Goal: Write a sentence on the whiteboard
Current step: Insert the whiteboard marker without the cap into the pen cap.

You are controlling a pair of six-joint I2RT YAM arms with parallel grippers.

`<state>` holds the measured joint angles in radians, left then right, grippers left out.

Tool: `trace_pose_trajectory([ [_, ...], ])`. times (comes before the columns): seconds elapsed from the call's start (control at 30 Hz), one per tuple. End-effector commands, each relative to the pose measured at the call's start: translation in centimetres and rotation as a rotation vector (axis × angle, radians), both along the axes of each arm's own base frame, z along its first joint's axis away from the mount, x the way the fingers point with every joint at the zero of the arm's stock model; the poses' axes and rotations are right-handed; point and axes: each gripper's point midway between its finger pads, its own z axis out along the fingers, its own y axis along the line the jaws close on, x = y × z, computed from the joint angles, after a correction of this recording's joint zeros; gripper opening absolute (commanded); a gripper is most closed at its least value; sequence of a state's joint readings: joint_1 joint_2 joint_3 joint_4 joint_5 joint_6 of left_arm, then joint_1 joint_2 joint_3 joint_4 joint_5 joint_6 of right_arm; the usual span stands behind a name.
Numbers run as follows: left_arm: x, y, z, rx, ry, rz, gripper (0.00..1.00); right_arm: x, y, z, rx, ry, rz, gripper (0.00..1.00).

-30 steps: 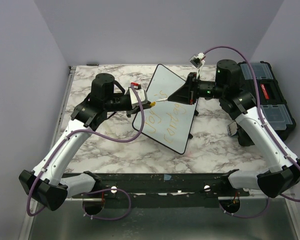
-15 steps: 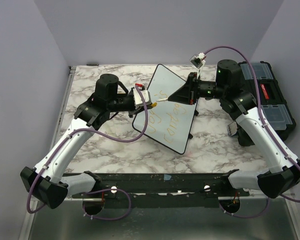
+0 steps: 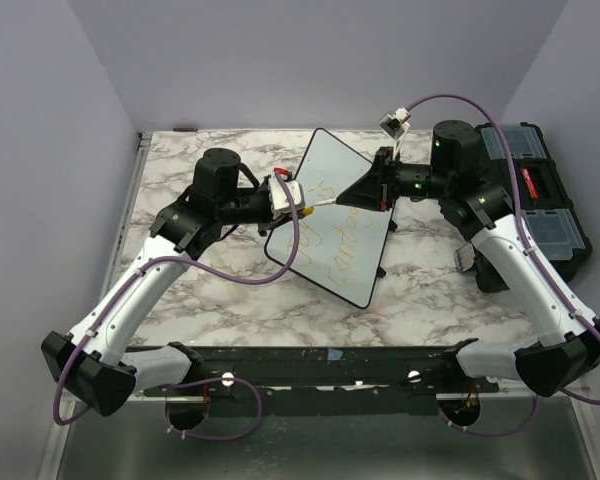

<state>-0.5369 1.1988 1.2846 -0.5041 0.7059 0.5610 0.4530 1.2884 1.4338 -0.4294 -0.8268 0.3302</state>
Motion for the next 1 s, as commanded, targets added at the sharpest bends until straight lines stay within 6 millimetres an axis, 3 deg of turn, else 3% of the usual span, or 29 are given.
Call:
trace_pose_trajectory([
  [0.0,0.2,0.0,1.5,-0.010,-0.047,0.003,0.00,-0.6,-0.3,-1.0,-0.033,0.013,-0.004,0.01],
  [0.7,0.0,-0.1,1.2,0.019,-0.059,0.009,0.00,-0.1,0.4,-2.2,-0.050,0.027,-0.012,0.01],
  [0.97,0.0,-0.2,1.2,0.022,-0.051,0.013,0.00,-1.6,0.0,0.5,0.011,-0.055,0.009,0.01],
])
